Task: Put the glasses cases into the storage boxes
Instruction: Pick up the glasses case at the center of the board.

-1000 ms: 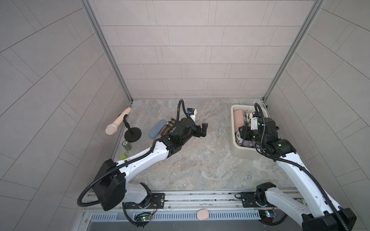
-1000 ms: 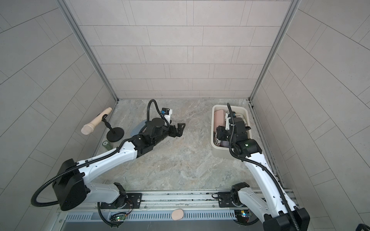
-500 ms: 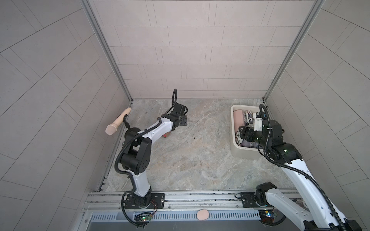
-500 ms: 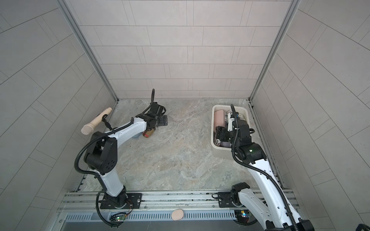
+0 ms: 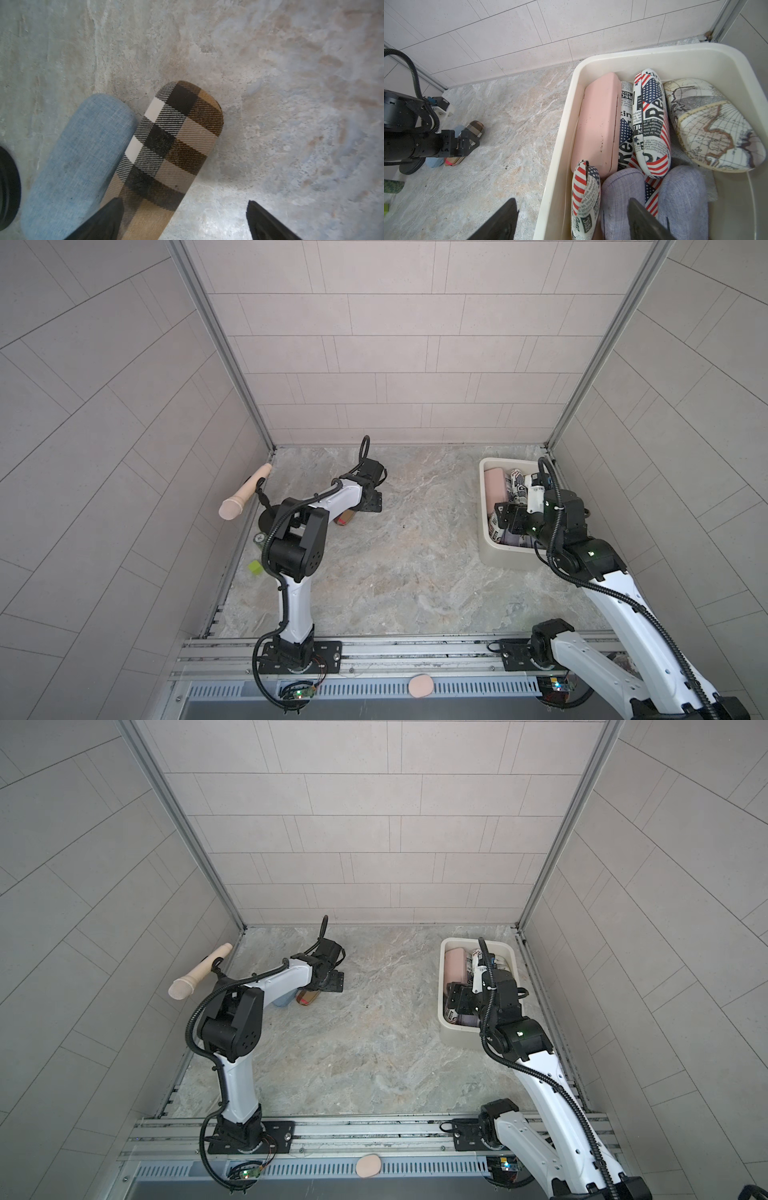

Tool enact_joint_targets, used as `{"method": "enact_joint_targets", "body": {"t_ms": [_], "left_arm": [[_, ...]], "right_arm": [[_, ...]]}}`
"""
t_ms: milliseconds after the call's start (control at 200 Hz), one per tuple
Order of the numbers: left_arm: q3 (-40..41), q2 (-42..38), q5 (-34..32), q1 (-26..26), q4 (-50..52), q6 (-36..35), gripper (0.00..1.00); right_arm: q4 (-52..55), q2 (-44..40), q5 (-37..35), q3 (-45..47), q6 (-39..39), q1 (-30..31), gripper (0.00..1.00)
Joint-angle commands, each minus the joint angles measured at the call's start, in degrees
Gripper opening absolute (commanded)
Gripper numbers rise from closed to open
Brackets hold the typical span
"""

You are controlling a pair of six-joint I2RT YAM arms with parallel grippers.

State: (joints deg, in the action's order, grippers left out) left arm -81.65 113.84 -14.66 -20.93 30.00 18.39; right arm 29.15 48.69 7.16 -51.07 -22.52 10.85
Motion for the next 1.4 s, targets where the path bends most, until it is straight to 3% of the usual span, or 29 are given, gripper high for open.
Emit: {"method": "enact_joint_targets", "body": {"t_ms": [0, 520, 770, 1111, 1246, 1396], "left_arm": [[-2.5, -0.3, -1.8, 1.3, 2.0, -1.8, 1.0], [-7.9, 7.5, 2.4, 2.9, 7.6, -2.8, 0.96], [-8.7, 8.3, 0.6, -0.6, 8.2, -3.8, 0.87], [-9.1, 9.1, 5.0, -3.7, 8.0, -3.2, 0.57], [-8.9, 8.1, 3.9, -5.9, 7.5, -4.6, 0.55], [-7.9, 3.8, 8.4, -7.0, 5.4, -4.2, 0.51]], "right_arm": [[-1.1, -0.7, -0.3, 0.8, 0.2, 0.1, 0.84], [-1.3, -1.4, -0.8, 0.5, 0.1, 0.1, 0.83], [-0.8, -1.9, -1.2, 0.4, 0.4, 0.1, 0.76], [-0.2, -3.6, -2.7, 0.0, 1.0, 0.1, 0.67], [0.1, -4.4, -2.7, -0.2, 1.3, 0.1, 0.65], [0.2, -4.1, -2.4, -0.7, 1.3, 0.1, 0.65]]}}
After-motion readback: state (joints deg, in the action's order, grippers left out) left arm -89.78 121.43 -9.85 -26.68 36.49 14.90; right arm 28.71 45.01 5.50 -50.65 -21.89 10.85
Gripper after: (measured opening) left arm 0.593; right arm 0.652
